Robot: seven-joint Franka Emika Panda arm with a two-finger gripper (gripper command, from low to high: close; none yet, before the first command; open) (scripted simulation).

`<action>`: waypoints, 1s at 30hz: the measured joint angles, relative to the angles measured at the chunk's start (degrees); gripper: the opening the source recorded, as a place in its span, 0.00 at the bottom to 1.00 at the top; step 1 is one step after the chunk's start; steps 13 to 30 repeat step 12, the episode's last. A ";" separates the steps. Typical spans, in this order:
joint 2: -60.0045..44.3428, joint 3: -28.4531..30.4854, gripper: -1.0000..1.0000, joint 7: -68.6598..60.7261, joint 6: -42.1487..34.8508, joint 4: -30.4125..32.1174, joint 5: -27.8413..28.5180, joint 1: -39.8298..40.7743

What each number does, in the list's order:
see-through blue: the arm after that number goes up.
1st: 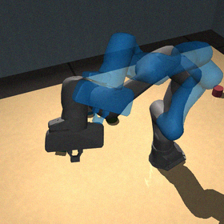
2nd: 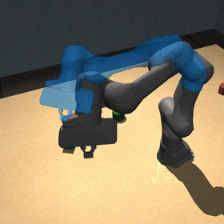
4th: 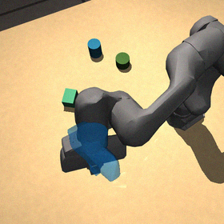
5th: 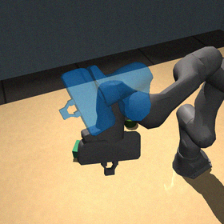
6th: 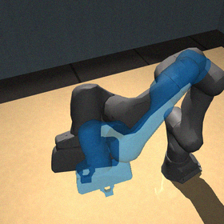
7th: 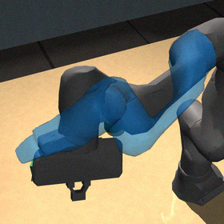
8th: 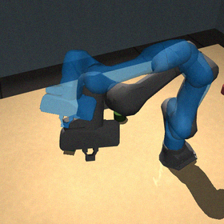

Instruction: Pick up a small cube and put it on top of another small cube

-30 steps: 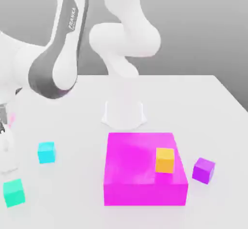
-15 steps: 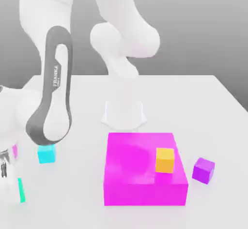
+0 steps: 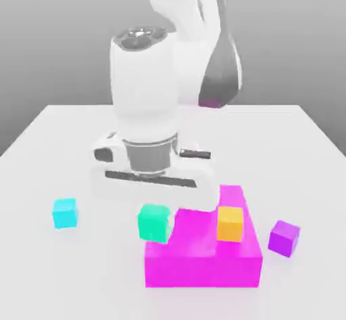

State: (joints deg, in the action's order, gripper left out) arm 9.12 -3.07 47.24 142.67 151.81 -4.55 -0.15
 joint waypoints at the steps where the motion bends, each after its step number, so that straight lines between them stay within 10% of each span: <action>1: 2.08 -1.17 0.00 -1.76 -0.96 1.10 0.06 -1.65; 9: 0.62 -6.01 0.00 -7.14 6.51 7.03 1.50 -7.53; 10: -0.49 -6.08 1.00 -7.01 7.88 7.29 1.70 -7.50; 30: -0.49 -6.08 1.00 -7.01 7.88 7.29 1.70 -7.50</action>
